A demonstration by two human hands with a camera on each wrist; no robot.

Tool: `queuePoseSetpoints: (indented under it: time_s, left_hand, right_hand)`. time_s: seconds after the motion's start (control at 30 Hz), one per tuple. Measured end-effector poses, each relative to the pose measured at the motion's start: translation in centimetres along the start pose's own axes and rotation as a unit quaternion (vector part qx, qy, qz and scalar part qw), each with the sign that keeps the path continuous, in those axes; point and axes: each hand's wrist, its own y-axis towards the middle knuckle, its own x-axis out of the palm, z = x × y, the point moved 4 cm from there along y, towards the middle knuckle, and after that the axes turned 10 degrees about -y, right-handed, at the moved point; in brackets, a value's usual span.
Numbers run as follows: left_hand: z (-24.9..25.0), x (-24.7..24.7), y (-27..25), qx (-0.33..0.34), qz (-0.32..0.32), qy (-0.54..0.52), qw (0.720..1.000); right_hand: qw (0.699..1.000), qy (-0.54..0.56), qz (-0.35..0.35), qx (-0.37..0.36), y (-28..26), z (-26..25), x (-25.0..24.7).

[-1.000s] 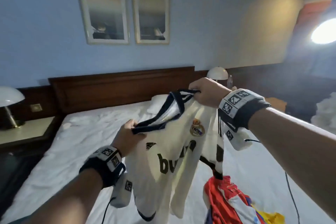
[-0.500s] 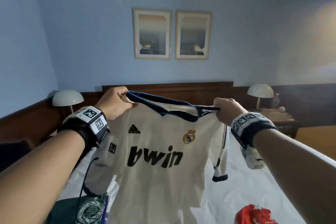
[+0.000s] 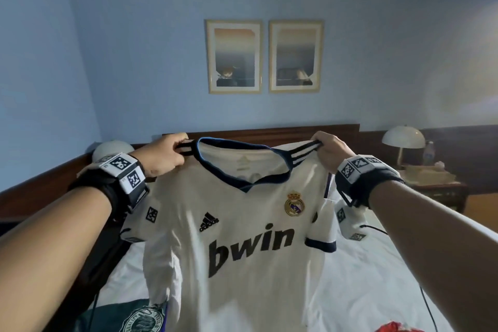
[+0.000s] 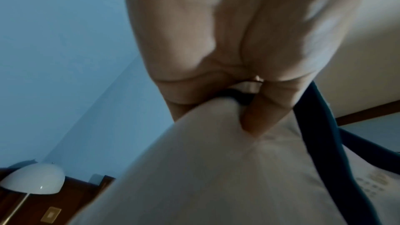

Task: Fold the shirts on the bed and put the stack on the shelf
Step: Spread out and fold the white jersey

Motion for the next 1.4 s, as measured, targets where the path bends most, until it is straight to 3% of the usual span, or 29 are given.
queuePoseSetpoints:
  time_s: [0.1, 0.2, 0.3, 0.33, 0.43, 0.5, 0.6, 0.67, 0.8, 1.03, 1.2, 1.23, 1.33, 1.4]
  left_hand:
    - [-1.2, 0.2, 0.9, 0.023, 0.006, 0.073, 0.997]
    - [-1.8, 0.8, 1.6, -0.004, 0.016, 0.180, 0.984]
    - [-0.5, 2.9, 1.8, -0.024, -0.044, 0.275, 0.960]
    - [0.6, 4.4, 1.7, -0.016, -0.093, 0.251, 0.963]
    - [4.6, 9.2, 1.2, 0.019, -0.213, 0.034, 0.976]
    - [6.6, 11.2, 1.9, 0.060, -0.180, -0.010, 0.982]
    - [6.8, 11.1, 3.6, 0.069, -0.028, 0.039, 0.996]
    - [6.5, 10.3, 4.5, 0.081, 0.019, 0.049, 0.995]
    - [7.2, 8.6, 5.4, 0.136, 0.012, 0.061, 0.989]
    - [5.9, 6.3, 5.8, 0.028, 0.042, 0.207, 0.977]
    - [4.8, 7.8, 5.5, -0.040, 0.031, 0.326, 0.944]
    - [4.4, 8.9, 5.7, -0.046, 0.003, 0.302, 0.952]
    - [5.0, 13.1, 5.5, -0.038, -0.125, 0.063, 0.989]
    - [5.5, 14.7, 5.4, -0.004, -0.119, -0.020, 0.993]
  right_hand:
    - [0.999, -0.042, 0.005, -0.017, 0.5, -0.8, 0.1]
    - [0.996, -0.049, 0.011, -0.071, 0.6, -2.4, 0.2]
    - [0.992, -0.035, 0.016, -0.123, 0.6, -4.8, 0.3]
    - [0.989, -0.041, 0.020, -0.140, 0.6, -5.8, 0.4]
    - [0.980, -0.068, 0.014, -0.189, 0.4, -8.7, 1.1]
    - [0.973, -0.079, 0.014, -0.218, 0.4, -10.4, 1.2]
    - [0.965, -0.087, 0.012, -0.246, 0.7, -11.2, 0.6]
    - [0.963, -0.106, -0.013, -0.247, 1.1, -10.3, 0.2]
    - [0.956, -0.197, -0.076, -0.204, 1.8, -6.3, 1.3]
    - [0.953, -0.260, -0.120, -0.101, 1.2, 0.6, 2.6]
    - [0.979, -0.159, -0.081, -0.097, 1.6, -1.8, 1.1]
    - [0.981, -0.146, -0.069, -0.111, 1.8, -3.1, 0.8]
    - [0.972, -0.161, -0.063, -0.157, 1.8, -6.8, 1.3]
    - [0.966, -0.174, -0.063, -0.181, 1.4, -8.3, 1.9]
